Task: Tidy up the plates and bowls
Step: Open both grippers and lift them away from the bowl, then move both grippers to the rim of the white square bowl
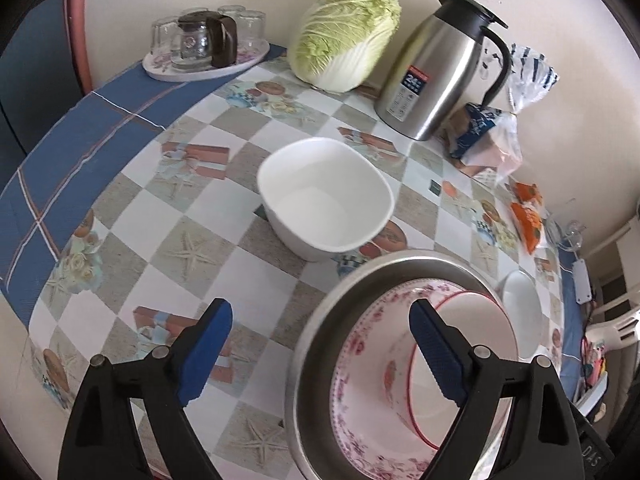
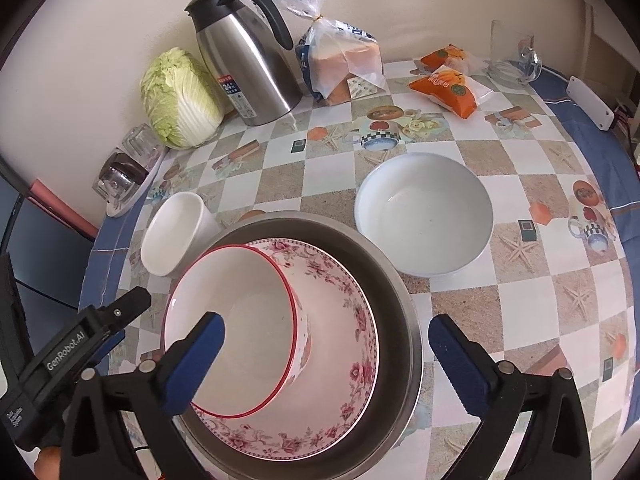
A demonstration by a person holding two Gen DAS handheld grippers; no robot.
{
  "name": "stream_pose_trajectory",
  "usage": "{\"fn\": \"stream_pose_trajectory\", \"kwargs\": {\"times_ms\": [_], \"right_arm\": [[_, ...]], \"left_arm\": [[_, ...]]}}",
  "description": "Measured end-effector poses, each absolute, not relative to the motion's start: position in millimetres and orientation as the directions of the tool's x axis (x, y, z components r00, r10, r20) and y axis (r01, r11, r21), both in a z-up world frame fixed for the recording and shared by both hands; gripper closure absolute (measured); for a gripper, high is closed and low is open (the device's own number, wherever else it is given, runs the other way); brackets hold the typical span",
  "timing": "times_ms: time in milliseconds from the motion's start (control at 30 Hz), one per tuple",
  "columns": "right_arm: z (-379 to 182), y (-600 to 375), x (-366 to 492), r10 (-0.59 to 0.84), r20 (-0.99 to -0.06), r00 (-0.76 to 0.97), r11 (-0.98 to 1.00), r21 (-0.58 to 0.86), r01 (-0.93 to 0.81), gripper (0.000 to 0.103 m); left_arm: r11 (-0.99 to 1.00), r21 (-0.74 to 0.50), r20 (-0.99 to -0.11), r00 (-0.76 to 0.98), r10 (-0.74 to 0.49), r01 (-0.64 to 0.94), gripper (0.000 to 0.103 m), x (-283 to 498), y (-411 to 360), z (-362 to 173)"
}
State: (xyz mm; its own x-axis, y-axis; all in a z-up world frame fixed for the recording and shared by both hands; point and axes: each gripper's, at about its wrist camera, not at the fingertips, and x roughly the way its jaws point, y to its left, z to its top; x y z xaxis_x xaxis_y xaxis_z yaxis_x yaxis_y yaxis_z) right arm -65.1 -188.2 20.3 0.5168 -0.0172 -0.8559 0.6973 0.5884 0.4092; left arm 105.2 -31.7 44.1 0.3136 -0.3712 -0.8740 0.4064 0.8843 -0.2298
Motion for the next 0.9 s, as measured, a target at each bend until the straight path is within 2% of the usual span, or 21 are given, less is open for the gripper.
{"fn": "stream_pose_trajectory", "kwargs": {"times_ms": [67,500,900], "right_arm": [[21,-188,-65,-0.024,-0.857,0.515,0.589,0.404,0.700,0.000],[29,-183,-63,-0.086,-0.841,0.534,0.634,0.367,0.681,0.000],[34,-177,-58,-0.081,-0.799,0.596,0.608,0.434,0.665,0.000]], "left_arm": [[0.889,-0.215,-0.872,0.331,-0.361,0.404,0.008,105,-30,45],[0.894,-0.167,-0.877,0.351,-0.327,0.416,0.008,110,-28,47],[0.894,-0.173,-0.874,0.354,-0.333,0.413,0.008,125,-16,50]]}}
